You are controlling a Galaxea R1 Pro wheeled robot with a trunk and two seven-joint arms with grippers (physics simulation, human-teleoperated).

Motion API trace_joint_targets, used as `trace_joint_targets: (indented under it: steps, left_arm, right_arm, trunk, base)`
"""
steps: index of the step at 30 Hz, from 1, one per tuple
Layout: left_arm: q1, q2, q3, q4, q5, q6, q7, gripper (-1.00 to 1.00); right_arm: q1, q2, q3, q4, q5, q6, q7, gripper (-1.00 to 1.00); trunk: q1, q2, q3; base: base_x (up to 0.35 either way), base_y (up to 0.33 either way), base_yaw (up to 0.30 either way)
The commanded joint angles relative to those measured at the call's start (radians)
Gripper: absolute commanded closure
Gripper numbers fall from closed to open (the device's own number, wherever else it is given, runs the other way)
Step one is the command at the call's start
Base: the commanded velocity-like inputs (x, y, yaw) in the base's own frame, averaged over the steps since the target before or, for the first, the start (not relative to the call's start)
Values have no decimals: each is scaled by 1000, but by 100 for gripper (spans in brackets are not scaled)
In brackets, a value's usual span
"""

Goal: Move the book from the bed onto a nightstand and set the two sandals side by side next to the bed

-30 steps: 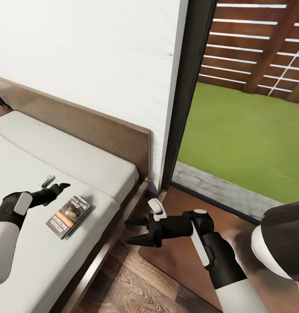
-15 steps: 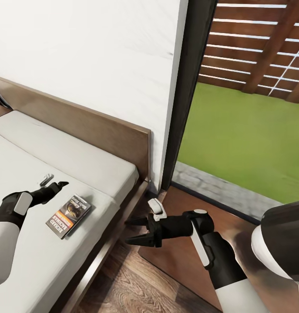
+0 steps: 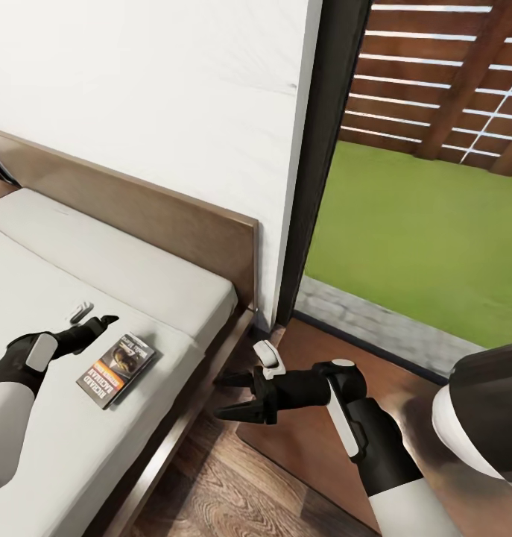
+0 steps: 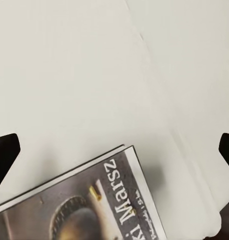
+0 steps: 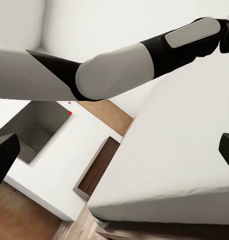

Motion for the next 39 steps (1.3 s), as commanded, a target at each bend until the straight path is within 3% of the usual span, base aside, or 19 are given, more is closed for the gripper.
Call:
trace_joint_targets:
  steps: [1, 5, 16, 21, 31, 39]
  left_arm:
    - [-1, 0, 6, 0, 2, 8, -3, -100]
    - [-1, 0, 6, 1, 2, 7, -3, -100]
    - [-1, -1, 6, 2, 2, 6, -3, -100]
    - [-1, -1, 6, 2, 2, 6, -3, -100]
    - [-1, -2, 6, 2, 2, 6, -3, -100]
    - [-1, -2, 6, 2, 2, 6, -3, -100]
  right_arm:
    - [-1, 0, 0, 0, -3, 10, 1, -100]
    - [-1, 0, 0, 0, -3, 10, 2, -100]
    - [-1, 0, 0, 0, -3, 11, 1, -100]
    - [-1, 1, 0, 0, -3, 10, 1, -100]
    - [-1, 0, 0, 0, -3, 10, 1, -100]
    - [-1, 1, 0, 0, -3, 11, 1, -100]
  trunk:
    - [4, -8, -4]
    - [19, -36, -16]
    - [19, -36, -16]
    - [38, -71, -32]
    - [38, -71, -32]
    - [58, -106, -48]
  base:
    - [0, 0, 0]
    - [0, 0, 0]
    - [0, 0, 0]
    - [0, 0, 0]
    - [0, 0, 0]
    - [0, 0, 0]
